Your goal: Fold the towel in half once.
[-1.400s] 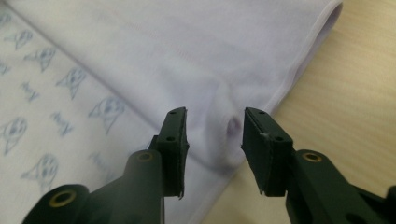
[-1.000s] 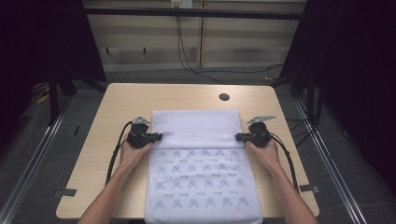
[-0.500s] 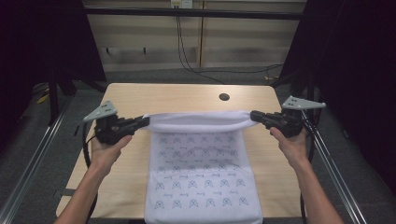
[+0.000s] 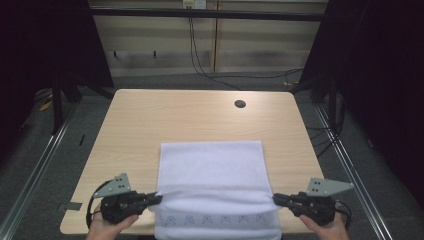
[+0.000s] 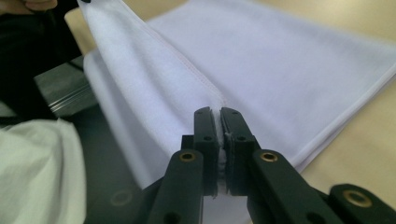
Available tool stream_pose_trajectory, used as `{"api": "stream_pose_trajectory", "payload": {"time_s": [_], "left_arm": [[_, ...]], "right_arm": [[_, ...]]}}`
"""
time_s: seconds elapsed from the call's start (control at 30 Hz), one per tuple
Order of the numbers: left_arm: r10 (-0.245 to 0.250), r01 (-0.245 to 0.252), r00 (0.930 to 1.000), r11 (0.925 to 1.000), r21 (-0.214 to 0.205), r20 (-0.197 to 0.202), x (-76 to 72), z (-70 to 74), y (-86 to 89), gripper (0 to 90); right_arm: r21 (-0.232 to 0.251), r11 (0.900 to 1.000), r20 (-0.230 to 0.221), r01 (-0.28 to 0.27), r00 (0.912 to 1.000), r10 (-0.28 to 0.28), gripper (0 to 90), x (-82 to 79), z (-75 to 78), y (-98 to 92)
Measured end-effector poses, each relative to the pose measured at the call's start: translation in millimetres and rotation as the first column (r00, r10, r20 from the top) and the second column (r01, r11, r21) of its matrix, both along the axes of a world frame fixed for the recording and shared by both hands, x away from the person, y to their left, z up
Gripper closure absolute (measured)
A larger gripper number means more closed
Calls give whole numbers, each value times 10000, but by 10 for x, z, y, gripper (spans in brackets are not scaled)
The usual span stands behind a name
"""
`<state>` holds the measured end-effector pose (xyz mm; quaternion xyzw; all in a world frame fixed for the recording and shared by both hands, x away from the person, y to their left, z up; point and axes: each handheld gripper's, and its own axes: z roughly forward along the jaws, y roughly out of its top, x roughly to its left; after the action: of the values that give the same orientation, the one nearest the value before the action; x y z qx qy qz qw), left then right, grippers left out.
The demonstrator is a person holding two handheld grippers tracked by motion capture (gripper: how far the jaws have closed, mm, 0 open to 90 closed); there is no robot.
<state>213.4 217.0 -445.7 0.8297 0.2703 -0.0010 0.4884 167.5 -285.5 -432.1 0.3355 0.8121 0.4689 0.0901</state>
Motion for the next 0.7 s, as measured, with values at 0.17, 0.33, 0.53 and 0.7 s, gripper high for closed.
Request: {"api": "stream_pose_trajectory", "payload": {"time_s": [0.17, 0.33, 0.53, 0.7], "left_arm": [[-1346, 1360, 9890, 9906, 178, -620, -222, -154, 58, 823], [-2151, 2160, 9743, 9764, 54, -666, -295, -117, 118, 719], [-1211, 1192, 9904, 9924, -317, -666, -8, -165, 176, 678], [394, -379, 9958, 9991, 196, -832, 514, -272, 130, 655]], "right_arm": [[-33, 9966, -765, -829, 9937, 824, 807, -187, -186, -47], [-199, 9808, -1330, -1939, 9728, 1896, 702, -416, -193, -38], [495, 9943, -836, -941, 9917, 980, 678, -248, -188, -129], [345, 9994, -536, 92, 9985, -73, 647, 215, -235, -66]]}}
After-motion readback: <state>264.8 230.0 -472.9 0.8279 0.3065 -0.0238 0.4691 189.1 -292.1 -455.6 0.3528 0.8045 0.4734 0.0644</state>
